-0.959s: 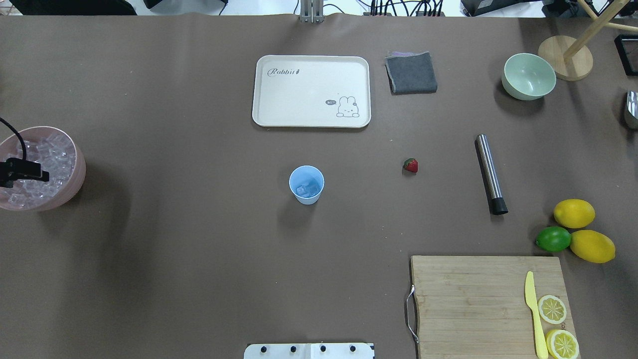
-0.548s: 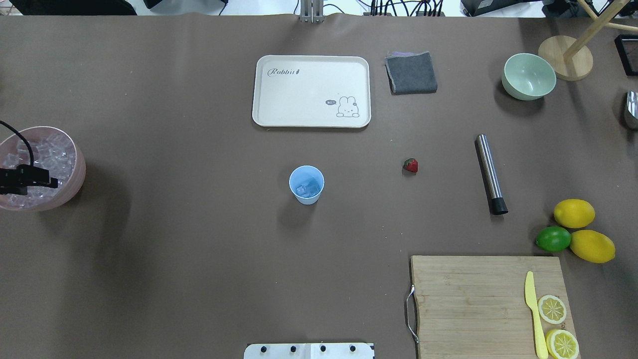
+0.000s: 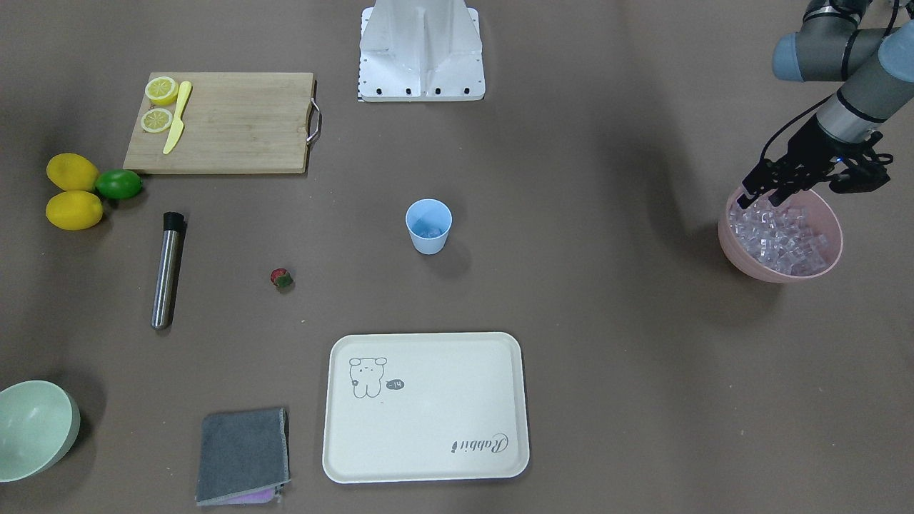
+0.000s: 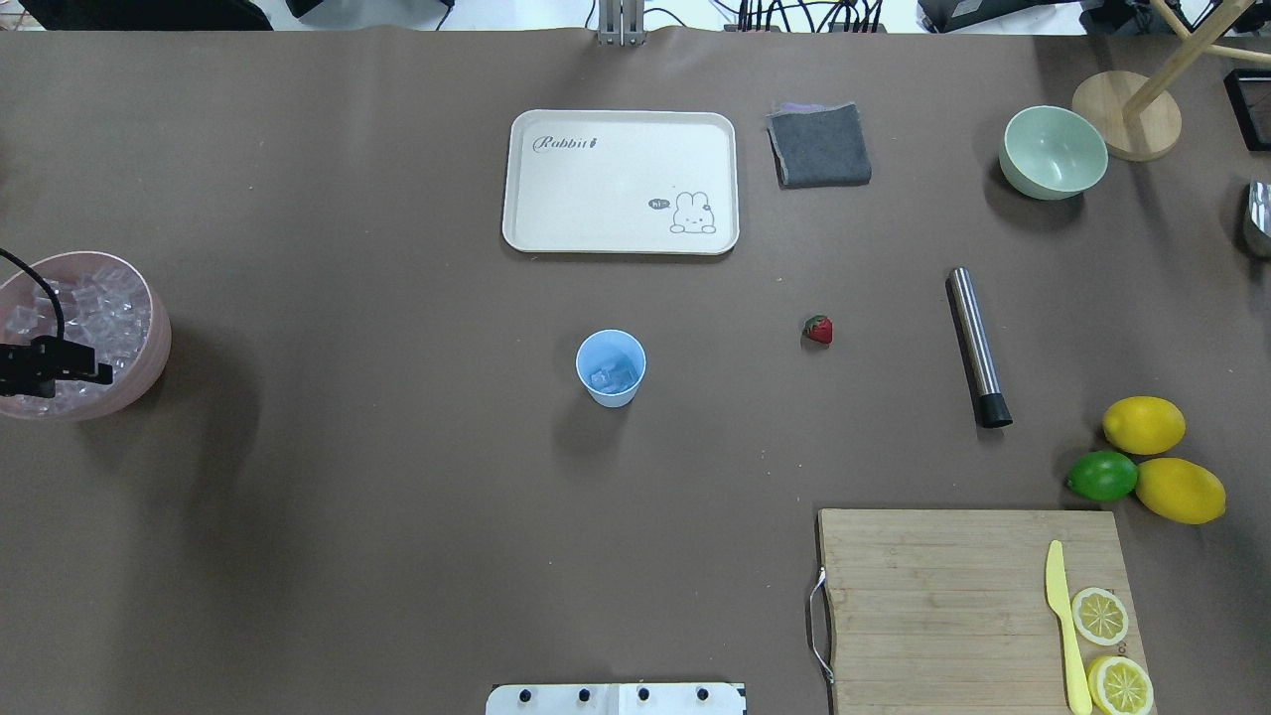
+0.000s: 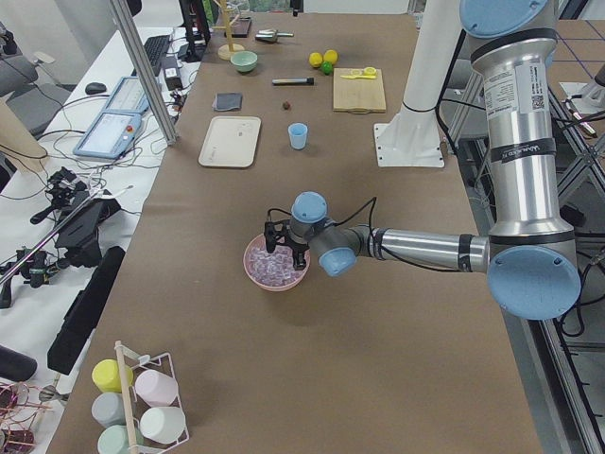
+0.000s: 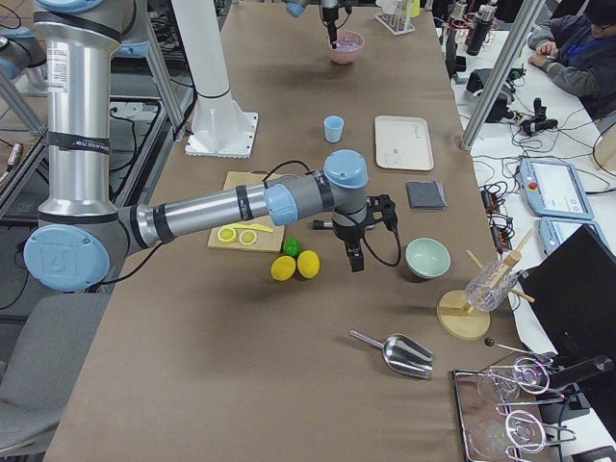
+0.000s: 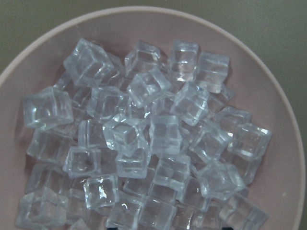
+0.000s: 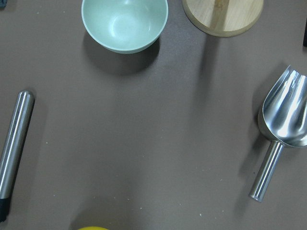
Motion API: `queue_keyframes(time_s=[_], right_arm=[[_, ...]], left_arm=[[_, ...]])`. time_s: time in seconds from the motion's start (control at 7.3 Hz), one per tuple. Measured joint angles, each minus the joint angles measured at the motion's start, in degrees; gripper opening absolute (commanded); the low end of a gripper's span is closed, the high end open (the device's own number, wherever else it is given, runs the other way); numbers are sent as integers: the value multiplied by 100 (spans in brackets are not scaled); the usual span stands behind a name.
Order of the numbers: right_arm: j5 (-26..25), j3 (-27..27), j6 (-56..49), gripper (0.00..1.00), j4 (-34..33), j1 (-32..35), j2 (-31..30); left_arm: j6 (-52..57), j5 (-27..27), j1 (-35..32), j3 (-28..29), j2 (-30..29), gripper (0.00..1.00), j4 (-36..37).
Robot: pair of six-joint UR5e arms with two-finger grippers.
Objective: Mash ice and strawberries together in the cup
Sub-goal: 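Lower the left gripper into the ice and grasp a third cube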
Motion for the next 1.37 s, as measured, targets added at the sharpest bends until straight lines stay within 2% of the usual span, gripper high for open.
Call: queue_keyframes(time_s=[0.27,0.55,1.23,1.37], right_arm=[[0,0,0,100,0,0,0],[0,0,0,100,0,0,2],[0,2,8,100,-9,0,9],[0,1,8,100,-9,0,9]], left_arm=[[-5,-15,42,3,3,74,-9],[7,-12,69,6,9,63,-70],[44,5,81,26,155,61,-250],[44,13,91,29,158,56,-252]])
